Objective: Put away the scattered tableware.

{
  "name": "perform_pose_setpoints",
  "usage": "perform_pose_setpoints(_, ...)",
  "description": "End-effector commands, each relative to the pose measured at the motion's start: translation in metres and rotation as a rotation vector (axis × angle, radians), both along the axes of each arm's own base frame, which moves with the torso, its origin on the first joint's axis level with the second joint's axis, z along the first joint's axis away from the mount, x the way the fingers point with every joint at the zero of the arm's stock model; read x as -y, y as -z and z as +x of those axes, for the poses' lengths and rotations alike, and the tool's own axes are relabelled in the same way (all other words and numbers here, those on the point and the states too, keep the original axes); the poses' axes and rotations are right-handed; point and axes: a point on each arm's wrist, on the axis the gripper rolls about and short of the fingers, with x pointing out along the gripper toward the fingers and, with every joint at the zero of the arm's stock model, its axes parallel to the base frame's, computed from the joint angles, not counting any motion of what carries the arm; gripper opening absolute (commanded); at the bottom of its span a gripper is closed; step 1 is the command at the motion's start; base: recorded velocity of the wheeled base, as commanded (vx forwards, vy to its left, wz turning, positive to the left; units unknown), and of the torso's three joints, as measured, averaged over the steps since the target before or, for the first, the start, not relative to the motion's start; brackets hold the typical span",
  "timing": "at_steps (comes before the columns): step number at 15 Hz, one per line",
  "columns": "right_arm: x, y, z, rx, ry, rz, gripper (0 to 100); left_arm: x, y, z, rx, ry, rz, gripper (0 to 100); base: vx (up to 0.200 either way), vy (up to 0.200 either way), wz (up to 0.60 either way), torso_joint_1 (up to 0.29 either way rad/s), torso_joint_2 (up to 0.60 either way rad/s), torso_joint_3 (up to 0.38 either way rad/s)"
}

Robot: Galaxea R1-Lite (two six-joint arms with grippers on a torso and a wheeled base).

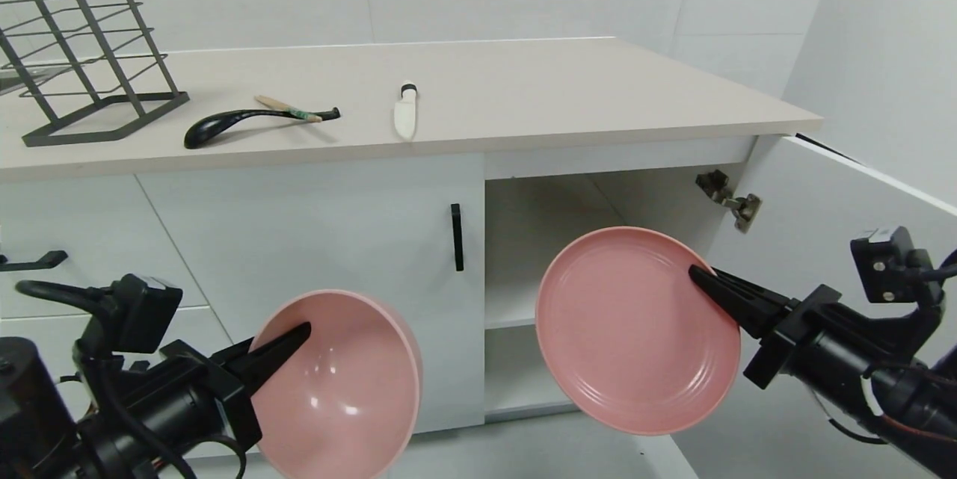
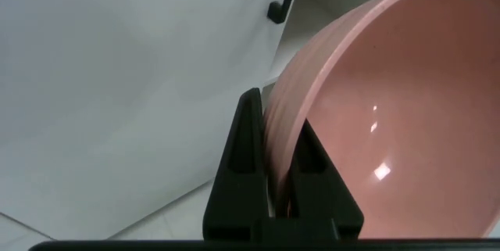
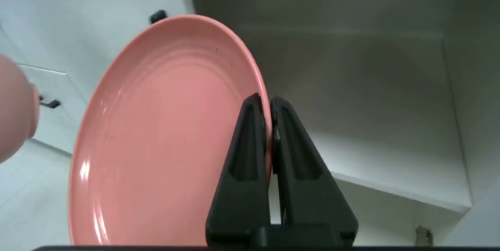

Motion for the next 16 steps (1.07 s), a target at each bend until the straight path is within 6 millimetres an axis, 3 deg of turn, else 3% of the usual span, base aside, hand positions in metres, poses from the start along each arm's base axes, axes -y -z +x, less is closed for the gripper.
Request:
perform_pose_setpoints(1, 0.002, 0.002, 0.003, -0.010, 0.014, -0.004, 0, 0.001, 0.004, 0.002, -0.023, 0.001, 0.010, 0, 0.000, 0.000, 0.00, -0.007, 0.07, 0.046)
perform_pose_setpoints(7, 0.017, 0.031, 0.026, -0.138, 0.124, -0.056, 0, 0.004, 0.016, 0.009, -0.094, 0.001, 0.042, 0, 0.000, 0.000, 0.00, 0.000, 0.00, 0.000)
perform_pose_setpoints(10, 0.015, 0.040, 0.028, -0.182, 0.121, -0.075, 0, 0.004, 0.018, 0.007, -0.118, 0.003, 0.056, 0, 0.200, 0.000, 0.00, -0.002, 0.00, 0.017)
perform_pose_setpoints(16, 0.016, 0.050, 0.024, -0.234, 0.120, -0.097, 0, 0.008, 0.012, -0.001, -0.070, 0.058, 0.080, 0, 0.000, 0.000, 0.00, 0.000, 0.00, 0.000)
